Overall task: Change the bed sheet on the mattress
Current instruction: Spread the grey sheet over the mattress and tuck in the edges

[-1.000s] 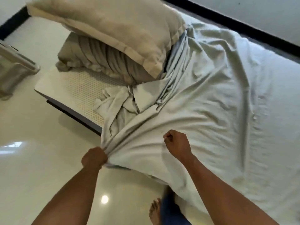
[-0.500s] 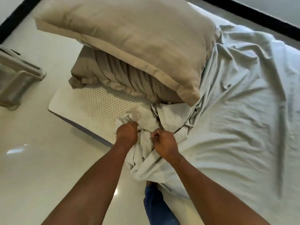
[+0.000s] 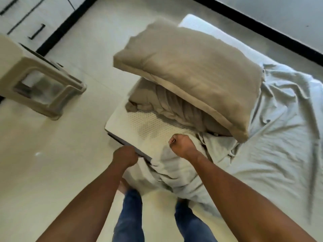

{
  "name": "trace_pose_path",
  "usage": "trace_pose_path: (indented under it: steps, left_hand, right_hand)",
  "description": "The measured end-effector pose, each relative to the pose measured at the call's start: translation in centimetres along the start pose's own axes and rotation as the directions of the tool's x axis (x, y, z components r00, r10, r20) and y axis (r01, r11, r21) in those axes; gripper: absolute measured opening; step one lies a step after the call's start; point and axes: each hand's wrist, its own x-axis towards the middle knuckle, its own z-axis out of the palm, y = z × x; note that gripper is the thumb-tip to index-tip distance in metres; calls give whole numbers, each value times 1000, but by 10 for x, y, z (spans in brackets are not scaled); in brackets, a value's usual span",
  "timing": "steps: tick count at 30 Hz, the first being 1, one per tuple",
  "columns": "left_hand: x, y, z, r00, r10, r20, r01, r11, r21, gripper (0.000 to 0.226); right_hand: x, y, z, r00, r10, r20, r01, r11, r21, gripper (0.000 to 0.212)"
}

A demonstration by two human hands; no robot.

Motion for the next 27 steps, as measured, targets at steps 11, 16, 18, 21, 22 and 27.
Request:
trace_pose_path:
  steps: [11, 16, 18, 21, 22, 27]
  left_hand:
    - [-19, -198, -243, 925, 228, -303, -235, 972, 14, 27]
    - [-6, -305, -348, 885, 233, -403, -236, 971, 44, 34]
    - [6, -333, -384, 867, 243, -435, -243, 968, 57, 34]
    - [33, -364, -437, 848, 258, -464, -238, 966, 103, 34]
    - [42, -372, -454, 847, 264, -462, -238, 964, 116, 35]
    - [98, -403, -542, 842, 306, -444, -255, 951, 173, 43]
  right_hand:
    - [28, -342, -10, 986, -155, -65, 142, 976, -162, 40]
    - [70, -476, -28, 961, -256, -106, 230, 951, -205, 40]
    - [87, -518, -43, 950, -293, -111, 265, 940, -215, 42]
    - [124, -573, -71, 939, -312, -143, 279, 937, -210, 43]
    - [138, -587, -81, 938, -311, -153, 279, 939, -199, 43]
    - [216, -646, -129, 961, -244, -133, 216, 956, -197, 53]
